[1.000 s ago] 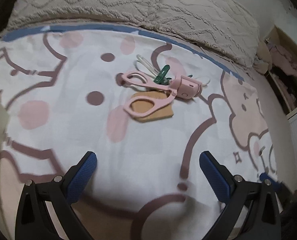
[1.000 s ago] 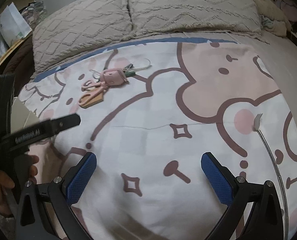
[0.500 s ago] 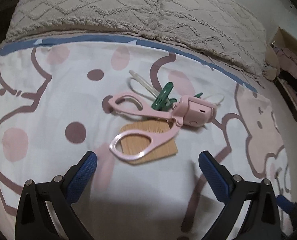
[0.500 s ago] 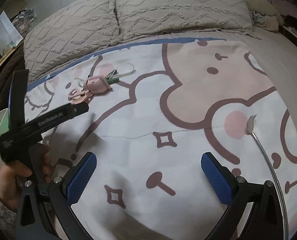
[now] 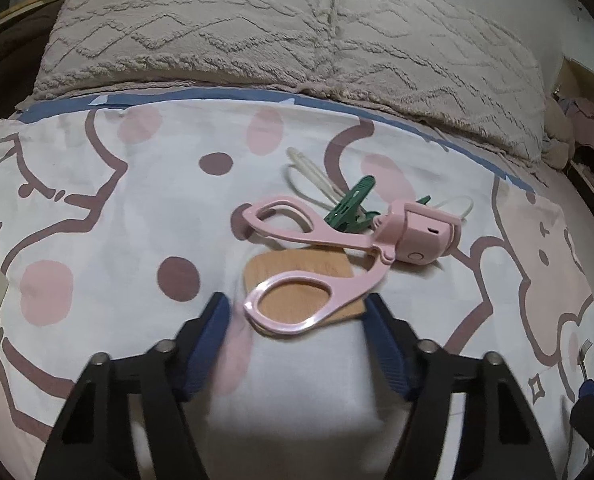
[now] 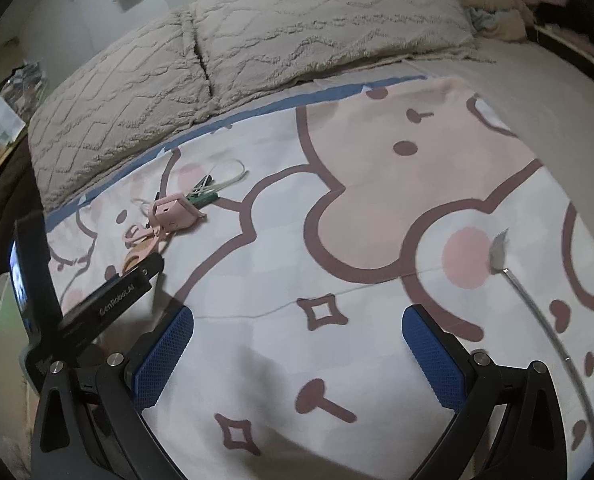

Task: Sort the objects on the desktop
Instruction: 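Lower both open grippers toward the bamboo coaster and pink clip, then close the left gripper on the bamboo coaster while the right gripper grasps the pink clip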

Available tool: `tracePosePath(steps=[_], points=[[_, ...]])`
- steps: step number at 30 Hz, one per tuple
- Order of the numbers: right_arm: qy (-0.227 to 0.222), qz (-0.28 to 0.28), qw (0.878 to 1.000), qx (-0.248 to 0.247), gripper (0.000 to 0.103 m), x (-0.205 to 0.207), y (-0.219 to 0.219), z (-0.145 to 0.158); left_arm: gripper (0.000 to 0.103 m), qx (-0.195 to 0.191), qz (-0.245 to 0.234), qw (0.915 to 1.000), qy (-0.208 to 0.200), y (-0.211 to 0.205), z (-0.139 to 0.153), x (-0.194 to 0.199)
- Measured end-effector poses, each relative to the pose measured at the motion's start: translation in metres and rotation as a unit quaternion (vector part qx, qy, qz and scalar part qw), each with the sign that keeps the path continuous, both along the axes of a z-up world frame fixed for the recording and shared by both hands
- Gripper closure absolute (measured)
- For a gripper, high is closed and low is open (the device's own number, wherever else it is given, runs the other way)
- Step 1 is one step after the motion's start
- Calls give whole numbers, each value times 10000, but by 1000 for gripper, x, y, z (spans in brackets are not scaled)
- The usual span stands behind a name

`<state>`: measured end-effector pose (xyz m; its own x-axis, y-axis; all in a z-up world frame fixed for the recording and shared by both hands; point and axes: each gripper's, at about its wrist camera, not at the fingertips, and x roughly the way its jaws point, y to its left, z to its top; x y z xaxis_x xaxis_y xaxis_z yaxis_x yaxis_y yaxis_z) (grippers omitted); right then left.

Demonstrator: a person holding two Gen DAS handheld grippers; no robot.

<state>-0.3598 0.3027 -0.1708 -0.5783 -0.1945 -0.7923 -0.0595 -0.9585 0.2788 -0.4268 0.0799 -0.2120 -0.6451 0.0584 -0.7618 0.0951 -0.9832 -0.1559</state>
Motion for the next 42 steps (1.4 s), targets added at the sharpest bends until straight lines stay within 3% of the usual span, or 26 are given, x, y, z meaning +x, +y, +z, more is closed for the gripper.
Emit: tracePosePath(steps=[2, 13, 17, 22, 26, 30, 33, 37, 42], points=[[-30, 35, 10000, -53, 0, -4, -4, 1, 47, -9, -18, 10000, 8, -3, 1, 3], [26, 445, 9989, -147, 0, -38, -46, 11, 47, 211, -251, 9995, 18, -17, 4, 18], [63, 581, 9976, -378, 0, -51, -62, 11, 47, 168, -311, 9994, -2, -23, 6, 29], [115, 769, 9969, -93, 0, -69, -85, 8, 47, 113, -361, 9993, -17, -30, 6, 42], [99, 752, 9967, -286, 0, -86, -90, 2, 47, 16, -394, 9992, -1, -30, 4, 47], [20, 682, 9974, -227, 14, -101, -97, -9, 47, -6, -390, 9992, -3, -29, 4, 47], [-19, 580, 9981, -226, 17, -110, -100, -16, 47, -10, -390, 9992, 2, -29, 3, 46], [11, 690, 9974, -185, 42, -115, -110, -22, 47, 5, -390, 9992, 4, -30, 2, 45], [153, 696, 9969, -323, 42, -109, -105, -28, 47, 71, -372, 9993, 28, -32, 1, 46]])
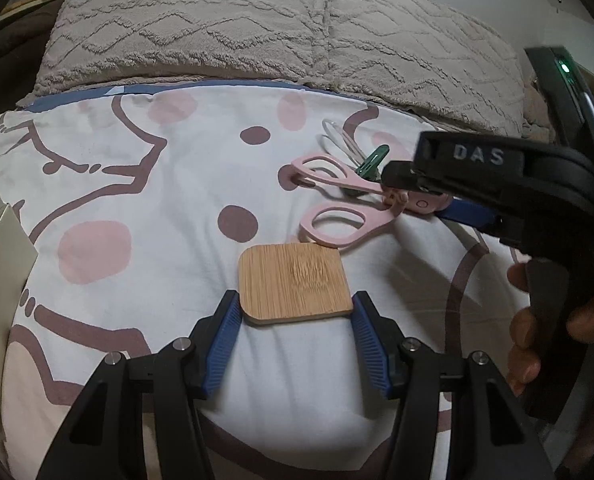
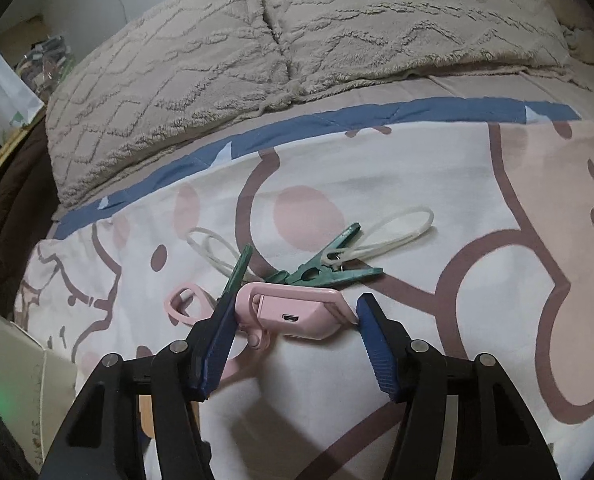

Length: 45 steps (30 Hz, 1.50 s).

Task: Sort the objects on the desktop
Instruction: 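Close the left gripper on the bamboo coaster while the right gripper grasps the pink clip, then lift and carry the coaster and pink clip with both grippers toward the white box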

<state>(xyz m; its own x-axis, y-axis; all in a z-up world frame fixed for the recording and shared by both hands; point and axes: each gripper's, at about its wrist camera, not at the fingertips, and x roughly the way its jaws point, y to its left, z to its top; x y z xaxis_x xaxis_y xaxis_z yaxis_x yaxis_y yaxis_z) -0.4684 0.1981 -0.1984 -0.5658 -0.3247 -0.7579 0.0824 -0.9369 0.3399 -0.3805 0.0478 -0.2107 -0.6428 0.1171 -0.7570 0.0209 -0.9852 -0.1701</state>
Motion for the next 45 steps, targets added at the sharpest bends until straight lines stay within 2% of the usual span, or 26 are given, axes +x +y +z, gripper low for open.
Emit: tracePosePath(steps=[8, 11, 14, 18, 22, 25, 27, 30, 33, 38, 41, 45], points=[[13, 49, 9998, -201, 42, 29, 10, -3, 46, 92, 44, 9999, 20, -2, -1, 2], [24, -60, 9996, -289, 42, 45, 23, -1, 45, 17, 53, 10000, 7, 1, -1, 1], [37, -290, 9996, -37, 42, 56, 41, 1, 40, 37, 39, 10000, -7, 2, -1, -1], [-63, -478, 9987, -169, 42, 67, 66, -2, 32, -11, -5, 10000, -22, 6, -1, -3], [-126, -490, 9986, -123, 42, 80, 79, -1, 31, 113, 86, 9999, -64, 4, -1, -7], [-150, -476, 9987, -66, 42, 85, 83, -3, 29, 271, 177, 9994, -135, 1, -2, -10], [-154, -510, 9985, -86, 42, 86, 86, -5, 25, 293, 145, 9993, -169, 2, -3, -11], [-130, -586, 9982, -46, 42, 86, 86, -7, 19, 179, 44, 9996, -198, 8, -4, -11], [-128, -708, 9974, -7, 42, 87, 84, -6, 19, 34, 11, 9997, -246, 12, -5, -13], [-191, -930, 9955, 25, 42, 91, 84, -6, 18, -37, 7, 9997, -255, 13, -6, -13], [-149, -1058, 9942, 149, 41, 93, 80, -7, 13, -91, -34, 9996, -265, 16, -7, -14], [-49, -1119, 9936, 122, 41, 95, 79, -10, 13, -27, -37, 9997, -233, 14, -7, -14]])
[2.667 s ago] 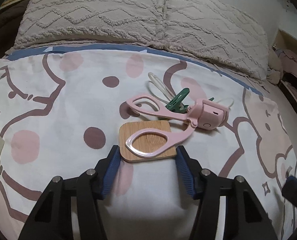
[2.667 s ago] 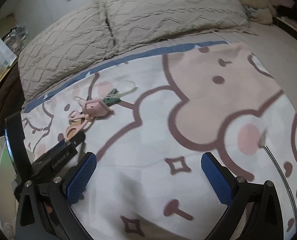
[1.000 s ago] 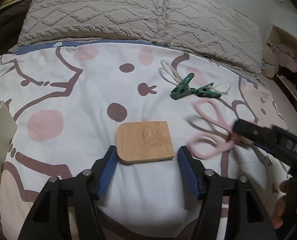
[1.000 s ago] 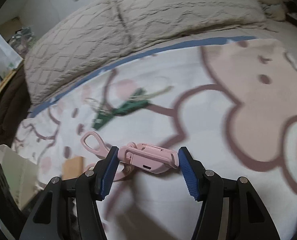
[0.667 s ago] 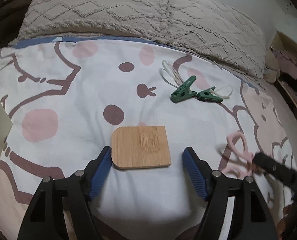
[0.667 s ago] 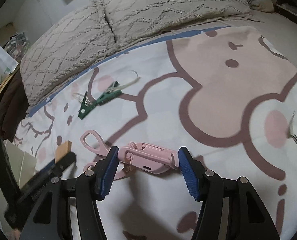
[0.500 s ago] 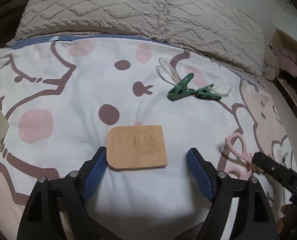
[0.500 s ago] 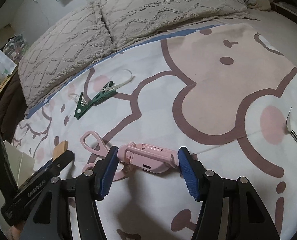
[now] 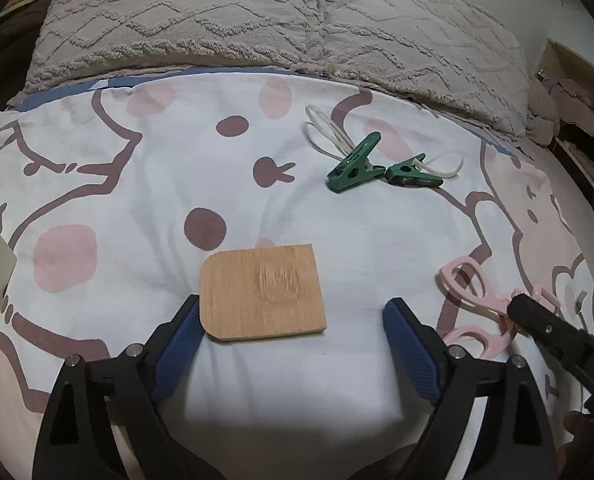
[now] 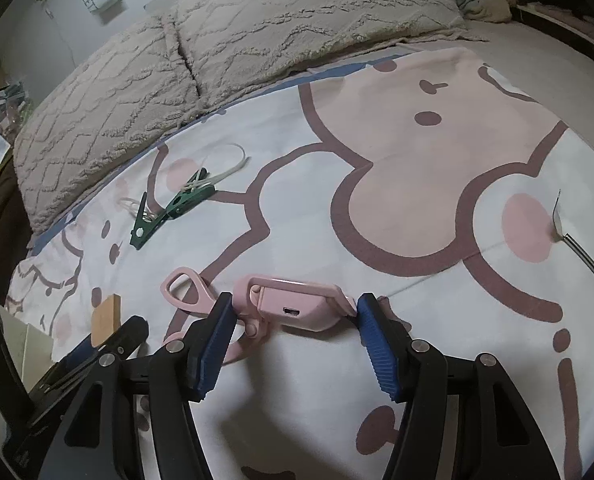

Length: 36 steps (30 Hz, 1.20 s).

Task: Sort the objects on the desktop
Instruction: 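Lift and carry the coaster and pink clip with both grippers toward the white box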

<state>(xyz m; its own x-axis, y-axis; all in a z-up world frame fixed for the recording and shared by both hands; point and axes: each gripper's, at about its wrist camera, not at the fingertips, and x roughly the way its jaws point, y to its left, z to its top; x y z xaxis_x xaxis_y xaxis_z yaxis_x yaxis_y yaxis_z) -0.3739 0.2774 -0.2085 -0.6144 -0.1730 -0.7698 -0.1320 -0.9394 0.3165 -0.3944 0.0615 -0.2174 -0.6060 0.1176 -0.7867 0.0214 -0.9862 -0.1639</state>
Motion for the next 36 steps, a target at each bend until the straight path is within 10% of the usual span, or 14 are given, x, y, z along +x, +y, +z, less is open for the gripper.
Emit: tracePosePath(steps=[11, 36], points=[[221, 220, 9990, -306, 41, 1, 5, -8, 47, 139, 430, 9989, 149, -14, 2, 5], [398, 167, 9990, -98, 41, 7, -1, -6, 48, 50, 208, 9993, 316, -8, 4, 32]])
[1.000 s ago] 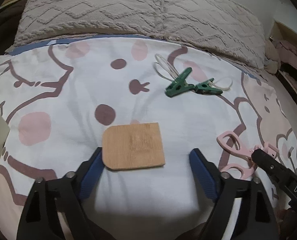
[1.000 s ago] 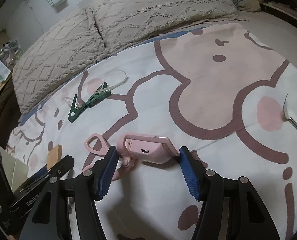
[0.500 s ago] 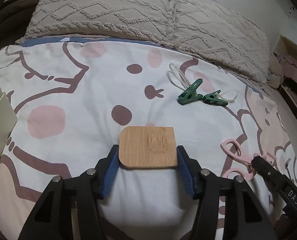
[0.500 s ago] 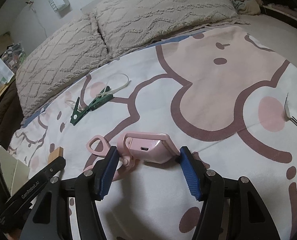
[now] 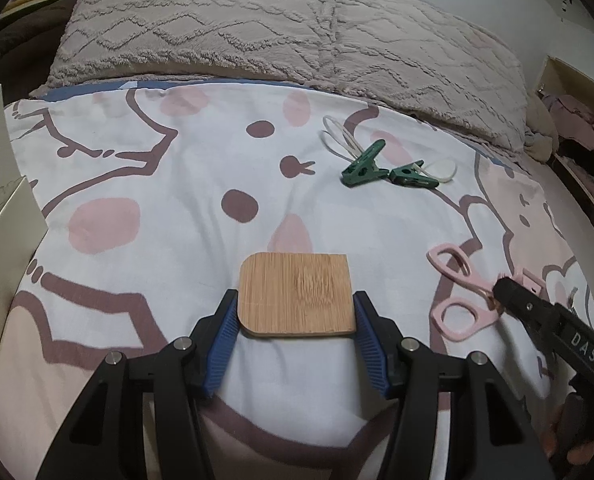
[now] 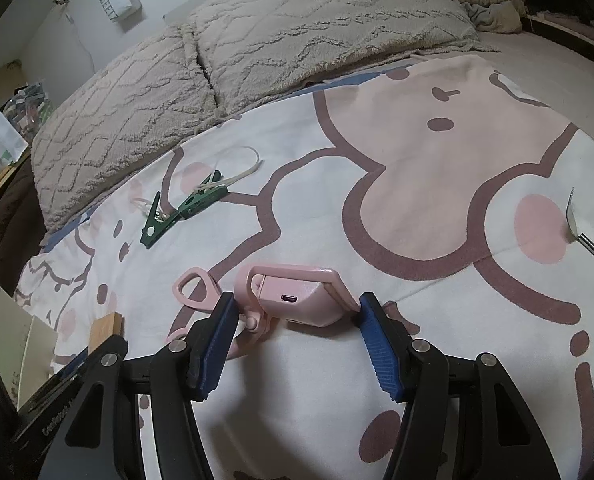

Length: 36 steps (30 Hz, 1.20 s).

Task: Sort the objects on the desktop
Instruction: 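Lift and carry the coaster and pink clip with both grippers toward the white box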

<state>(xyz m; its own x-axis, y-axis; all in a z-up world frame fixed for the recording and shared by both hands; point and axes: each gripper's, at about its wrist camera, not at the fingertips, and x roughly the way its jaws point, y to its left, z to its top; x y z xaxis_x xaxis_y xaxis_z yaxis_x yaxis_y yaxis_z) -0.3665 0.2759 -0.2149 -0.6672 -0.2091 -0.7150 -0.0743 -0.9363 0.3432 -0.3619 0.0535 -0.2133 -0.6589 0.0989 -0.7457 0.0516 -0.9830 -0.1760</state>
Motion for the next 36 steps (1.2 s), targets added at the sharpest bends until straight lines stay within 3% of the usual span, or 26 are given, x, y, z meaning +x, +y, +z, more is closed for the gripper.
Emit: tracePosePath(steps=[16, 36], points=[[0, 271, 9993, -254, 42, 57, -10, 11, 48, -36, -41, 10000, -21, 0, 9, 57], [314, 337, 9977, -491, 42, 143, -11, 53, 48, 52, 86, 9990, 425, -20, 57, 144]])
